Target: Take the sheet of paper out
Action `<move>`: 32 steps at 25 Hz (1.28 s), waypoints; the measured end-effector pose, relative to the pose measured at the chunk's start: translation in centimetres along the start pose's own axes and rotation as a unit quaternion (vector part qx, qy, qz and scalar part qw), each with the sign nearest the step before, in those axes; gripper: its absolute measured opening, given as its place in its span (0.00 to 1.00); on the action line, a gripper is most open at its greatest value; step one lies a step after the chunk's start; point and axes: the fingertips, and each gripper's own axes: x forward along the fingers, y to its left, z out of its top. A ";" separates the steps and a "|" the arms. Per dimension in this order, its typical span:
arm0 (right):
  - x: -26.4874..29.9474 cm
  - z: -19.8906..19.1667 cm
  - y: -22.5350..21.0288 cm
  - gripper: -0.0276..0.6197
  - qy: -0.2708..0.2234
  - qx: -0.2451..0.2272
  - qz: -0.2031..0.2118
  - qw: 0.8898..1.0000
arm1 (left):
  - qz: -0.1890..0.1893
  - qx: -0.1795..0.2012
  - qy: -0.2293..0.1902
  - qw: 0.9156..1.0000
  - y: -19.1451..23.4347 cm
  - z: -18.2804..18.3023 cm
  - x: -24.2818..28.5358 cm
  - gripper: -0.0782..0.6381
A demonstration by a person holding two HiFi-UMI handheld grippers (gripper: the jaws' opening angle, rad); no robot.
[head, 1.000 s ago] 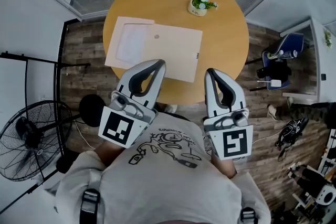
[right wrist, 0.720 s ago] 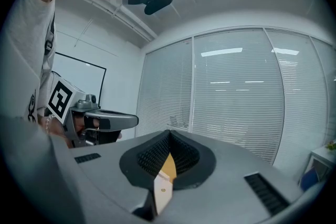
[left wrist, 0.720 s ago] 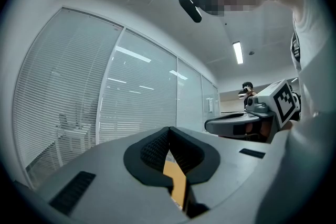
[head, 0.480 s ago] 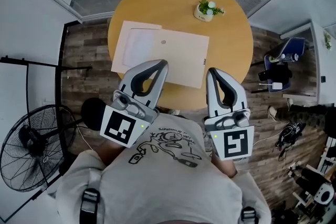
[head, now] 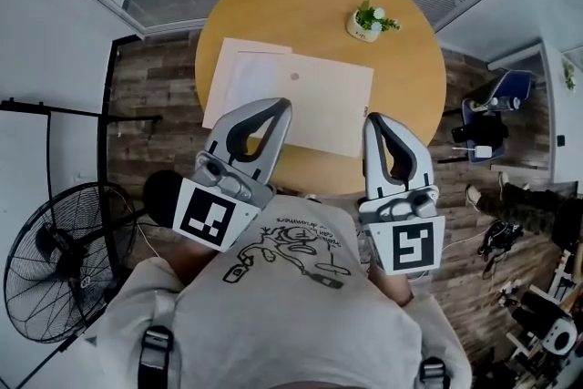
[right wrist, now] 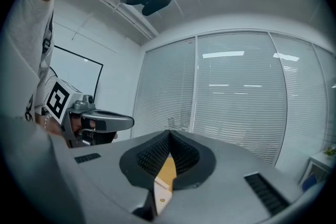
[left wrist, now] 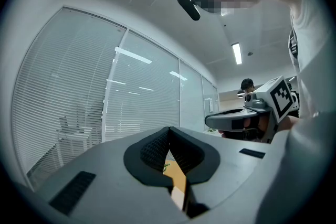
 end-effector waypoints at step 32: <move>9.3 -15.6 5.9 0.12 0.136 0.042 0.088 0.986 | 0.060 -0.011 0.026 0.998 5.6 -3.6 -4.9 0.14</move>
